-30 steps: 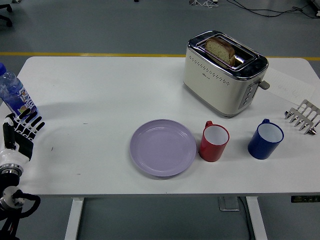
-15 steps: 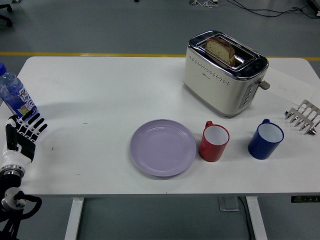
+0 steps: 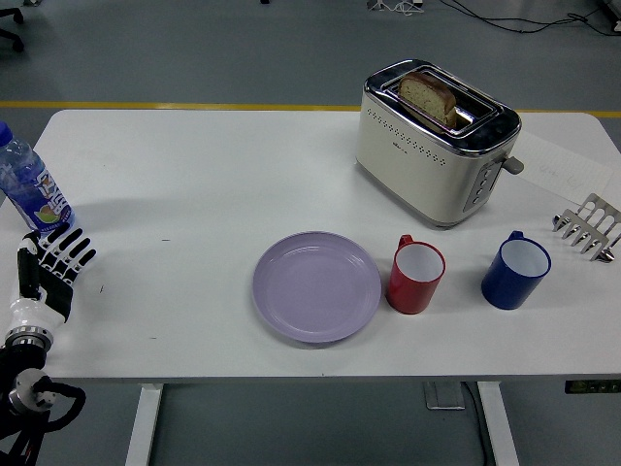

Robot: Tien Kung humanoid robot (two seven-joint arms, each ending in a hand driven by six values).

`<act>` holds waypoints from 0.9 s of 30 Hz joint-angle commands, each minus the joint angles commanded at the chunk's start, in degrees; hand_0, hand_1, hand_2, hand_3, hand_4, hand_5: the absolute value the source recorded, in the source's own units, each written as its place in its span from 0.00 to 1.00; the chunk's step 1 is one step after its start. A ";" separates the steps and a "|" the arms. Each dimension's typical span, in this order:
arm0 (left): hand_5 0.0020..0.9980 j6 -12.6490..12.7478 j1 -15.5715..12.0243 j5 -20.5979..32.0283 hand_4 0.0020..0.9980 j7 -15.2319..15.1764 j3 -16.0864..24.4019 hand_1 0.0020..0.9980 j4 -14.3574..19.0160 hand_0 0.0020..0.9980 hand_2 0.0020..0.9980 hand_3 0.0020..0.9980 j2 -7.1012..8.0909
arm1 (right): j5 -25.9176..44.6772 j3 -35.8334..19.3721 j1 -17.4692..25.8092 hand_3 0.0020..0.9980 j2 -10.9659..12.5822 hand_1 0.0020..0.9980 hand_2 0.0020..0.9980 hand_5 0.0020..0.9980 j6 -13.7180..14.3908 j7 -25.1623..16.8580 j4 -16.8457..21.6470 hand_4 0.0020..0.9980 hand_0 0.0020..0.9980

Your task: Push plate across desktop

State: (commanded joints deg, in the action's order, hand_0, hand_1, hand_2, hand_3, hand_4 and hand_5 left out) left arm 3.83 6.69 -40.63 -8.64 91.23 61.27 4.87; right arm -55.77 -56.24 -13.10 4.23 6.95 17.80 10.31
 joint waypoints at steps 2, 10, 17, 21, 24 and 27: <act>0.94 0.03 0.08 -0.02 0.49 0.00 -0.25 0.68 -0.20 0.67 0.66 0.62 0.01 | -0.04 0.00 -0.04 0.55 0.00 0.50 0.60 0.20 -0.02 0.00 0.00 0.25 0.53; 0.95 0.19 0.03 0.02 0.49 0.01 -0.49 0.68 -0.45 0.67 0.66 0.62 0.01 | 0.38 0.21 -0.14 0.55 0.05 0.50 0.60 0.20 0.02 -0.08 0.00 0.25 0.53; 0.95 0.20 0.38 0.08 0.49 0.03 -0.97 0.68 -0.53 0.67 0.66 0.62 0.12 | 0.59 0.19 -0.33 0.55 0.09 0.50 0.60 0.20 0.05 -0.19 0.00 0.25 0.53; 0.95 0.31 0.43 0.12 0.49 0.04 -0.97 0.68 -0.57 0.67 0.66 0.62 0.14 | 0.70 0.25 -0.44 0.55 0.08 0.50 0.60 0.20 0.06 -0.21 0.00 0.25 0.53; 0.95 0.32 0.44 0.12 0.49 0.05 -0.92 0.68 -0.57 0.67 0.66 0.62 0.14 | 0.67 0.24 -0.46 0.55 0.07 0.50 0.60 0.20 0.05 -0.19 0.00 0.25 0.53; 0.95 0.29 0.48 0.12 0.49 0.05 -0.90 0.68 -0.55 0.67 0.66 0.62 0.16 | 0.47 0.14 -0.47 0.55 0.06 0.50 0.60 0.20 0.02 -0.13 0.00 0.25 0.53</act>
State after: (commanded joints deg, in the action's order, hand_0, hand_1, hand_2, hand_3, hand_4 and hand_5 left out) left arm 4.12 7.16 -40.51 -8.59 90.34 60.71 5.03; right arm -55.30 -56.11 -13.58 4.29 6.97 17.67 10.31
